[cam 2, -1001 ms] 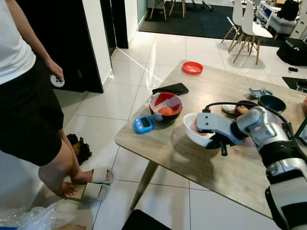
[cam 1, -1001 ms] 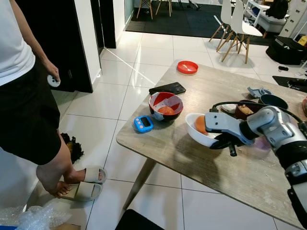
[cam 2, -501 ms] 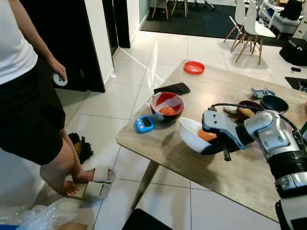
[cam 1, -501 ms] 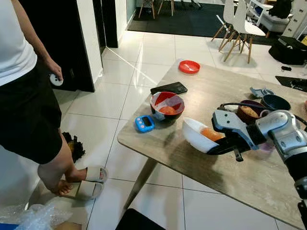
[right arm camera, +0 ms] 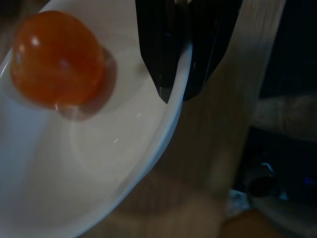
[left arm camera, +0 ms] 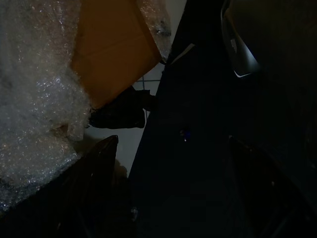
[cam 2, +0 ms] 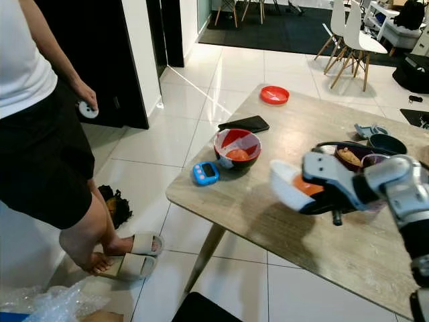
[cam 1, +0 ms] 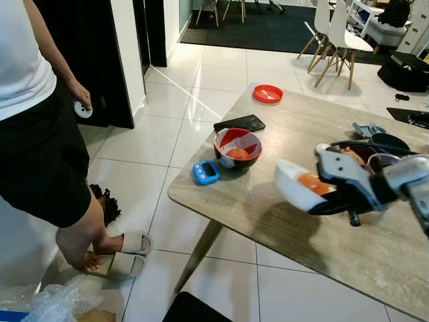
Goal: Restocking fridge
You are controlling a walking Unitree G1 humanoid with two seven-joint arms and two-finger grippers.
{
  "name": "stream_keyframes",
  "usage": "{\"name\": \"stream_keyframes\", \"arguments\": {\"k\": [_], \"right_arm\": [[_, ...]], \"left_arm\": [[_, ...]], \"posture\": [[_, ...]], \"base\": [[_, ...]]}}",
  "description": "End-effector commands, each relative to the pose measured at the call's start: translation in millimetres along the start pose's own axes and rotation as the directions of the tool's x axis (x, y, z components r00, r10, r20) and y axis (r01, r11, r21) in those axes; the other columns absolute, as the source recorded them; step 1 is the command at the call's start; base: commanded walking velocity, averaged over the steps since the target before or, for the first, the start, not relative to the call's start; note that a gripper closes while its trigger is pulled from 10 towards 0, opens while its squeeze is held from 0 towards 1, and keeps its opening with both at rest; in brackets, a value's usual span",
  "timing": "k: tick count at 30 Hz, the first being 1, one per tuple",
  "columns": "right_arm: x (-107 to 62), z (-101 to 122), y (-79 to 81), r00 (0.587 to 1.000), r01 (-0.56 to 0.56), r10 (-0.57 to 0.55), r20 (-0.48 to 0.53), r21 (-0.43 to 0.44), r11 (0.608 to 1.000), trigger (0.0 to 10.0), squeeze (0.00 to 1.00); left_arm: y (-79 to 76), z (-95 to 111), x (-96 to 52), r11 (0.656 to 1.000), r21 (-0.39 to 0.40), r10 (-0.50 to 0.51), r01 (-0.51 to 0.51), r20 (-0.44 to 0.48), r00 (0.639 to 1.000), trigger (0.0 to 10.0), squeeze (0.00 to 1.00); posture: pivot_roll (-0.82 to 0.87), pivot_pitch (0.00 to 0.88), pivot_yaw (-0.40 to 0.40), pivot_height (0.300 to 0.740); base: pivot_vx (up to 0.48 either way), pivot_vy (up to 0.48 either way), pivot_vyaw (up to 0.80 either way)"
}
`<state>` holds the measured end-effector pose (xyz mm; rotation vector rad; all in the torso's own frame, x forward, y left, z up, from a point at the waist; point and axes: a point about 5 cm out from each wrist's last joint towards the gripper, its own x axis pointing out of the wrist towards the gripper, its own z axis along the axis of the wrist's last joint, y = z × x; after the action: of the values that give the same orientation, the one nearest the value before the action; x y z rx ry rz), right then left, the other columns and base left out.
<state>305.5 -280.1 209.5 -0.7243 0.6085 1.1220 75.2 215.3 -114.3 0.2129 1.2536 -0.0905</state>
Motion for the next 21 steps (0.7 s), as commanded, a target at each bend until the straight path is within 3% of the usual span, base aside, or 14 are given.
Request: {"name": "stream_keyframes", "arguments": {"k": [1, 21], "right_arm": [[-9.6, -8, -0.6, 0.999, 0.050, -0.049, -0.010, 0.038, 0.998, 0.0, 0.00], [-46.2, -49, 14.9, 0.980, 0.164, -0.139, -0.144, 0.185, 0.969, 0.0, 0.00]], "left_arm": [[-19.9, 2, 1.7, 0.996, 0.027, -0.083, 0.083, -0.001, 0.997, 10.0, 0.00], [-19.3, 2, 1.7, 0.996, 0.031, -0.085, 0.085, -0.002, 0.996, 10.0, 0.00]], "posture": [[-0.05, 0.000, -0.039, 0.740], [-0.05, 0.001, -0.032, 0.740]], "base": [[0.000, 0.000, 0.00], [0.000, 0.000, 0.00]]}}
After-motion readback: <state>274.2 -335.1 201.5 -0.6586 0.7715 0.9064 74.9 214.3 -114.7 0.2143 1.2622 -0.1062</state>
